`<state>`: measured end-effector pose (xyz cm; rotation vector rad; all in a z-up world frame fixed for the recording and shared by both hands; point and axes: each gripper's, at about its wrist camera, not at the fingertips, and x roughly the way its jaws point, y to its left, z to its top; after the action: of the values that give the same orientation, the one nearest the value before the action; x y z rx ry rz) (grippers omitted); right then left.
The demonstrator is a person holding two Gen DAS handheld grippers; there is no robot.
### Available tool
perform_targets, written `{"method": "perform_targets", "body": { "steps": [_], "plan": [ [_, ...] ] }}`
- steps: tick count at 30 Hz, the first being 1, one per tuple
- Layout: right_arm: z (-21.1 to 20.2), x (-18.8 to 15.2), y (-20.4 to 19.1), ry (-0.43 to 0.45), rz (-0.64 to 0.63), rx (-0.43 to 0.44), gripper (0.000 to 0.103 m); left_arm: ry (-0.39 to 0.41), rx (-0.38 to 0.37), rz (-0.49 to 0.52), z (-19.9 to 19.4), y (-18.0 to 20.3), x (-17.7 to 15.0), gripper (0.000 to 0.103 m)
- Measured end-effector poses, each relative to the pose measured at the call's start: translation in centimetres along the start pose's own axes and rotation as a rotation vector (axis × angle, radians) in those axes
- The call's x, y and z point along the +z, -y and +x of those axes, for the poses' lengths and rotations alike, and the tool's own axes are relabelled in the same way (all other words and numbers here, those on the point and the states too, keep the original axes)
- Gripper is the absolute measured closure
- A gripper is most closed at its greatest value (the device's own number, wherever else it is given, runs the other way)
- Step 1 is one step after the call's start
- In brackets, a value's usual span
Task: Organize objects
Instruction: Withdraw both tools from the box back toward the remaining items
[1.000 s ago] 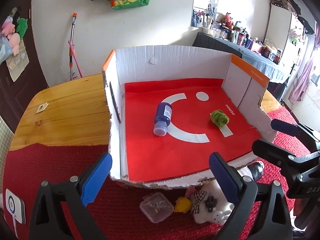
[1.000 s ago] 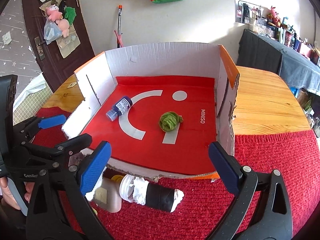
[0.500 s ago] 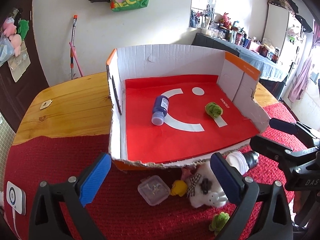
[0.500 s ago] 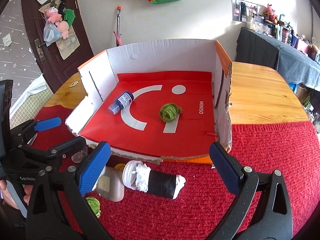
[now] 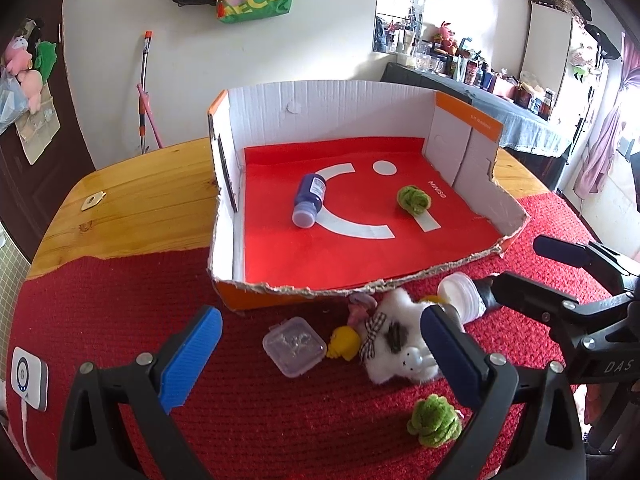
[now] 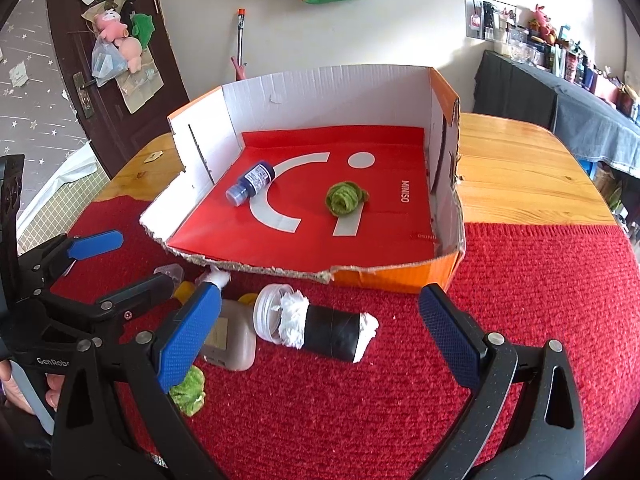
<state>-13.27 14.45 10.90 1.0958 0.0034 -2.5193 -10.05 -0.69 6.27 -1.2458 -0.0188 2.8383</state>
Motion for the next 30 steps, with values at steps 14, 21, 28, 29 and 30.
{"method": "perform_targets", "body": {
  "steps": [14,21,28,29,30],
  "plan": [
    [-0.2,-2.2,0.1,-0.023,0.007,-0.015,0.002,-0.011,-0.01,-0.006,-0.5,0.0,-1.5,0.002],
    [-0.4,-2.9,0.7,-0.03,0.018,-0.041,0.002,-0.022,-0.041,0.009,-1.0,0.7,-2.9,0.002],
    [-0.1,-3.5,1.2,-0.039,0.014,-0.069,0.002,-0.048,-0.075,0.015,-0.8,1.9,-4.3,0.002],
    [-0.1,-3.6,1.3,-0.038,0.012,-0.075,0.002,-0.049,-0.078,0.021,-0.9,2.2,-4.5,0.002],
    [0.0,-3.7,1.4,-0.036,0.009,-0.084,0.002,-0.051,-0.08,0.023,-0.8,2.4,-4.6,0.002]
  ]
}}
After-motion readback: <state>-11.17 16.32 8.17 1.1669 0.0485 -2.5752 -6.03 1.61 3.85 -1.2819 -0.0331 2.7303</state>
